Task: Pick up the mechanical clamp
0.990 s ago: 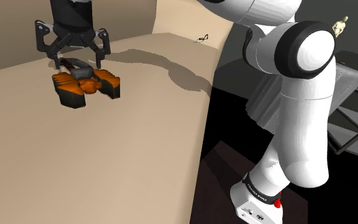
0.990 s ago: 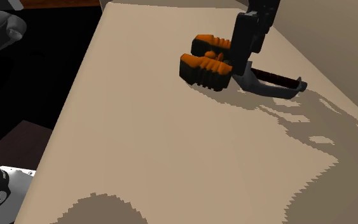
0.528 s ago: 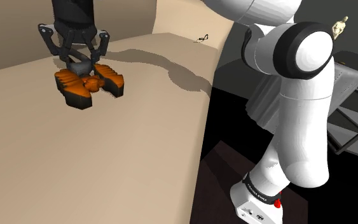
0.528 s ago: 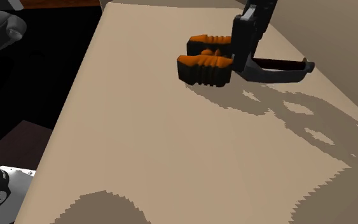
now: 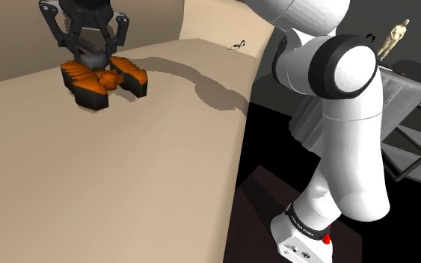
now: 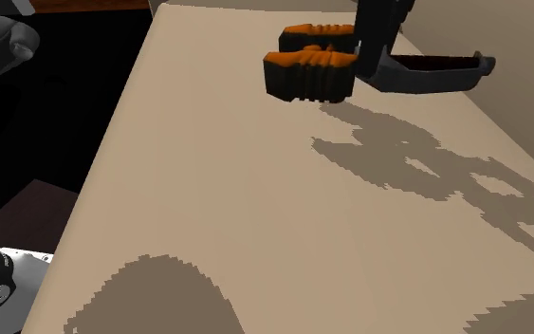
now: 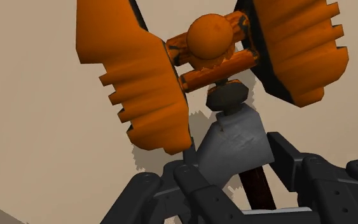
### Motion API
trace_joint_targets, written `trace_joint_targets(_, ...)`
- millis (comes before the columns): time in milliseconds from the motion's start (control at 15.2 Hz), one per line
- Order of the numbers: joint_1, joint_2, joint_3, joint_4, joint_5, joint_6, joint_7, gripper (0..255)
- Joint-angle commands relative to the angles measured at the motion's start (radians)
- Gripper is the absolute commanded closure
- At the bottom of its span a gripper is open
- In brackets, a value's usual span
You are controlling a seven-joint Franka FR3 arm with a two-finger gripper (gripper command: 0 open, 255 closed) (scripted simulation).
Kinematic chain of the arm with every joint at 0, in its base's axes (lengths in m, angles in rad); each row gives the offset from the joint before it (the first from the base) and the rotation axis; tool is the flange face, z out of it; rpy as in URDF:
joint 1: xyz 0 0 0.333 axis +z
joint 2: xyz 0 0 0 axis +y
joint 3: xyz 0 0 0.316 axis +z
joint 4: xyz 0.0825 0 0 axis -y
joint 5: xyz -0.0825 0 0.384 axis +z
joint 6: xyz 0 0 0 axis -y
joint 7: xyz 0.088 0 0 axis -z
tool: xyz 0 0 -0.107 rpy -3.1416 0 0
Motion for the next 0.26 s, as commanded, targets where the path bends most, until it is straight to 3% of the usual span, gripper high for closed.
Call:
trace_joint_targets(0, 0.027, 0.034, -0.007, 0.09, -0.015, -0.053, -0.008, 255)
trace_joint_targets(66, 0.048, 0.062, -0.013, 0.156, -0.026, -0.089, -0.015, 255)
trace_joint_targets(198, 0.053, 0.068, -0.015, 0.169, -0.028, -0.095, -0.017, 255)
